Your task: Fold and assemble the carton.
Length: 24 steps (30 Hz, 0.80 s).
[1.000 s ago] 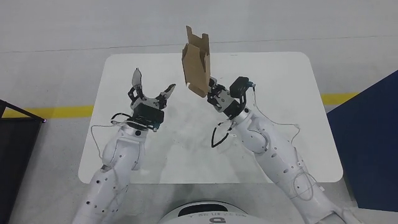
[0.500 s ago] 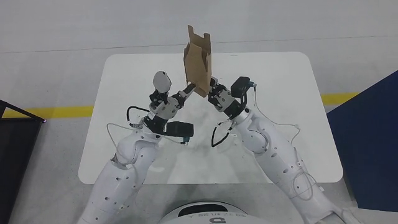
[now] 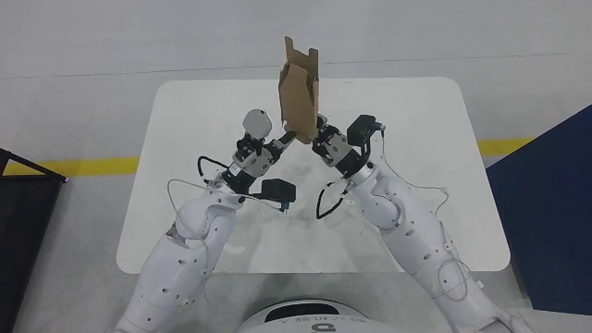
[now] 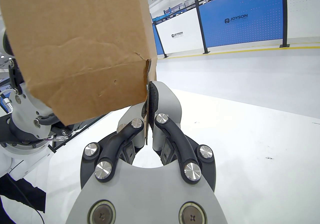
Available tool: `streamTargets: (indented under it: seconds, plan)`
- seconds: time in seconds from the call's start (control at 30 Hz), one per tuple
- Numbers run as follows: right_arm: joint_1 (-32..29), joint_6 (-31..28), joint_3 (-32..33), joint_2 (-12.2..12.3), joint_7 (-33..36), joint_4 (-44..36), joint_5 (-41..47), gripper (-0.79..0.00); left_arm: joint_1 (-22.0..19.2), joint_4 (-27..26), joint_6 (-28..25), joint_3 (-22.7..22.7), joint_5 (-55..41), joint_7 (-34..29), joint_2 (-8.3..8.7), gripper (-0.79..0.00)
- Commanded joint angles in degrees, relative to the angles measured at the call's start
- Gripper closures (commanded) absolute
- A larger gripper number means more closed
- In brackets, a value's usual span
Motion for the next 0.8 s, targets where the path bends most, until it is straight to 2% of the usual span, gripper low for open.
streamTargets:
  seconds: [0.0,0.27,0.5,0.77]
  plan:
    - [0.05,0.01,-0.06,-0.05,0.08,0.06,0.06,0.0,0.34,-0.38,0.08,0.21,0.7,0.72,0.07,-0.785]
    - [-0.15,-0.02,-0.25,-0.15,0.24,-0.68,-0.5,0.0,-1.63,0.57,6.56,3.57,2.32,-1.94,-0.88,-0.785]
    - [-1.08,-0.28,0.02,-0.08,0.24,-1.77,-0.98,0.0,-4.09,3.4,8.77,6.55,3.96,-5.49,-1.86,-0.785]
    - [-1.74,-1.05,0.24,-0.04,0.1,-1.95,-1.15,0.0,-4.77,5.12,13.55,7.09,4.73,-7.07,-2.43,-0.785]
